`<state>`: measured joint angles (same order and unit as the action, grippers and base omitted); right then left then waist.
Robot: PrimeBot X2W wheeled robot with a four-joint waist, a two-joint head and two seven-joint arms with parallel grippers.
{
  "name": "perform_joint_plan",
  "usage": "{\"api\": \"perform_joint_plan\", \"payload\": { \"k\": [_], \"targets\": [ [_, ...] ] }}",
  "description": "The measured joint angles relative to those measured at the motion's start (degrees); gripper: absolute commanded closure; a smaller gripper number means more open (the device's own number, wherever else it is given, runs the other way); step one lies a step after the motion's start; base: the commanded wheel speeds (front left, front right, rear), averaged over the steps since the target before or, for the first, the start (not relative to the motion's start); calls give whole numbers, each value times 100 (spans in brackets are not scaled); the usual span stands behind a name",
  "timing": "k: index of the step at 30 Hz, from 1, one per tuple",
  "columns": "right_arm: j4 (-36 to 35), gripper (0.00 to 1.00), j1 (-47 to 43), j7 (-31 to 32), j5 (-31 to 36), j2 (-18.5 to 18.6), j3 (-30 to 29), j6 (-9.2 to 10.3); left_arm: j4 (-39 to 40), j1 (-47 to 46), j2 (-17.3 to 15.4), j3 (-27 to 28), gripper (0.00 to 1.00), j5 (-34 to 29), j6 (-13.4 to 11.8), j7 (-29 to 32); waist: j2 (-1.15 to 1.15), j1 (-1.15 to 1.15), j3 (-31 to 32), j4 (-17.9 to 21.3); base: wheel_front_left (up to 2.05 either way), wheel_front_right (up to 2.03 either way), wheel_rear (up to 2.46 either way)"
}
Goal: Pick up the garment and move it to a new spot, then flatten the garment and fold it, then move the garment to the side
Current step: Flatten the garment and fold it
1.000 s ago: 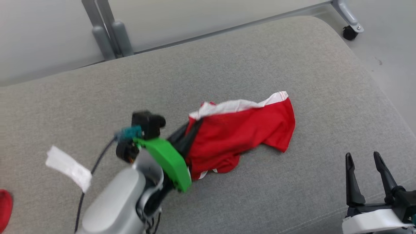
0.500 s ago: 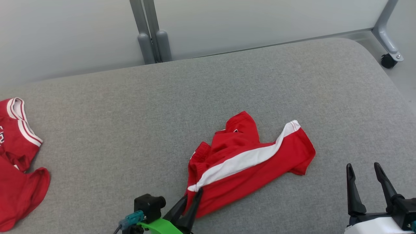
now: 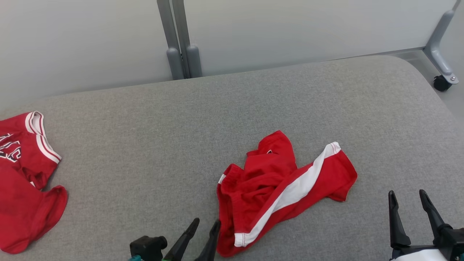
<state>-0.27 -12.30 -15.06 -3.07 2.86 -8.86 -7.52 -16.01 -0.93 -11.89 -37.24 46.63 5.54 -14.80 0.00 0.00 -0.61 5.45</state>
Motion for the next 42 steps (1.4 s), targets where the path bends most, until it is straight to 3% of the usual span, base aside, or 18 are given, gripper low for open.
{"api": "perform_joint_plan", "payload": {
  "k": [5, 9, 16, 21, 25, 32, 42],
  "targets": [
    [-11, 0, -8, 0, 20, 0, -27, 0, 365, 32, 69, 523, 0, -220, -246, -15, 0, 0, 35, -59, 0, 0, 0],
    [-129, 0, -7, 0, 99, 0, -9, 0, 755, 192, 211, 1215, 0, -994, -548, -24, 0, 0, 69, -137, 0, 0, 0],
    [-383, 0, 188, 0, 318, -3, 18, 0, 1120, 762, 485, 2288, 0, -2047, -656, -24, 0, 0, 150, -308, 0, 0, 0],
    [-414, 0, 321, 0, 370, 0, -160, 0, 1418, 1074, 723, 3061, 0, -2633, -628, -25, 0, 0, 233, -446, 0, 0, 0],
    [-178, 0, 349, 0, 353, 1, -327, 0, 1464, 1279, 833, 3394, 0, -2977, -441, -33, 0, 0, 283, -564, 0, 0, 0],
    [437, 0, 306, 0, 350, 0, -361, 0, 1174, 1431, 889, 3564, 0, -3251, -147, -33, 0, 0, 344, -726, 0, 0, 0],
    [754, 0, 319, 0, 135, 0, -248, 0, 1080, 1424, 894, 3593, 0, -3251, -64, -33, 0, 0, 323, -813, 0, 0, 0]
  ]
}}
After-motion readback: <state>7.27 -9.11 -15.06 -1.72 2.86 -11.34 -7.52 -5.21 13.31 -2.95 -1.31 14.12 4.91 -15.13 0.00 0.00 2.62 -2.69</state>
